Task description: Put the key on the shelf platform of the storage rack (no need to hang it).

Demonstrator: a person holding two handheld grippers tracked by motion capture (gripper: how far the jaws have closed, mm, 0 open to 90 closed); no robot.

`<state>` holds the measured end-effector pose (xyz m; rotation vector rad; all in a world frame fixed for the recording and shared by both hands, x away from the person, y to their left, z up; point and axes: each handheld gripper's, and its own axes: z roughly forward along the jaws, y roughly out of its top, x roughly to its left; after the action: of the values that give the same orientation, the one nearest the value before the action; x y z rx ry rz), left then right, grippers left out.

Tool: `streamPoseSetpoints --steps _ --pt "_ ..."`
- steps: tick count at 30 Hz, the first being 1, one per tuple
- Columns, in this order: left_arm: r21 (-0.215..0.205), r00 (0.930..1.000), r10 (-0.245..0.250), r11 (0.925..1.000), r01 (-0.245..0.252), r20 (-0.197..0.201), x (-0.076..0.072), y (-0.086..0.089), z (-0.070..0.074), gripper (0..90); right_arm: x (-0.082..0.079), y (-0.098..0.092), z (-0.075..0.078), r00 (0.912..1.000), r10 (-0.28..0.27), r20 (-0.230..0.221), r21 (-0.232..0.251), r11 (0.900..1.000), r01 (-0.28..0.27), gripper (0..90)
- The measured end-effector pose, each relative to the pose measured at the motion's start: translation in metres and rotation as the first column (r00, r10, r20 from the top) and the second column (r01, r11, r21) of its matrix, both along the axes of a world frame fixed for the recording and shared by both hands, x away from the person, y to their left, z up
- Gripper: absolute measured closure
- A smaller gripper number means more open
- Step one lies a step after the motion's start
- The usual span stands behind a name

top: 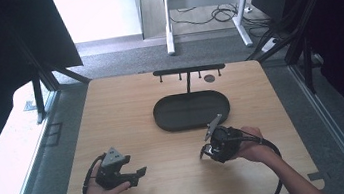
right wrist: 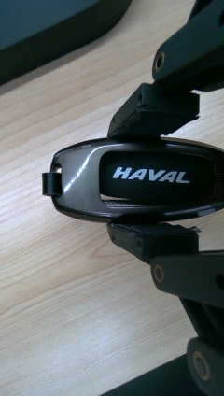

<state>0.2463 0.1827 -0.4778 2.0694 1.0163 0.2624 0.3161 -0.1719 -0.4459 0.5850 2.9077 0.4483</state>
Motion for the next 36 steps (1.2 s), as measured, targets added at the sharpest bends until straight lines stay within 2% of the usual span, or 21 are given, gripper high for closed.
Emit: streamPoseSetpoints --steps 9,20,27,36 --pt "-0.005 1.0000 0.000 1.0000 0.000 -0.001 0.000 0.000 0.000 26.1 0.006 0.000 0.019 0.9996 -0.009 0.027 -0.005 1.000 0.009 49.8" --pt "-0.007 1.0000 0.002 1.0000 -0.002 -0.003 0.001 0.002 0.000 26.1 0.017 0.002 0.025 0.9991 -0.021 0.037 0.000 1.000 0.021 49.8" --pt "-0.003 1.0000 0.004 1.0000 -0.004 -0.006 0.002 0.002 -0.002 26.1 0.031 0.005 0.034 0.9975 -0.051 0.048 0.015 0.999 0.050 49.8" --pt "-0.010 1.0000 0.007 0.9999 -0.007 -0.005 0.002 0.003 -0.001 26.1 0.047 0.010 0.041 0.9970 -0.056 0.053 0.022 0.998 0.055 49.8"
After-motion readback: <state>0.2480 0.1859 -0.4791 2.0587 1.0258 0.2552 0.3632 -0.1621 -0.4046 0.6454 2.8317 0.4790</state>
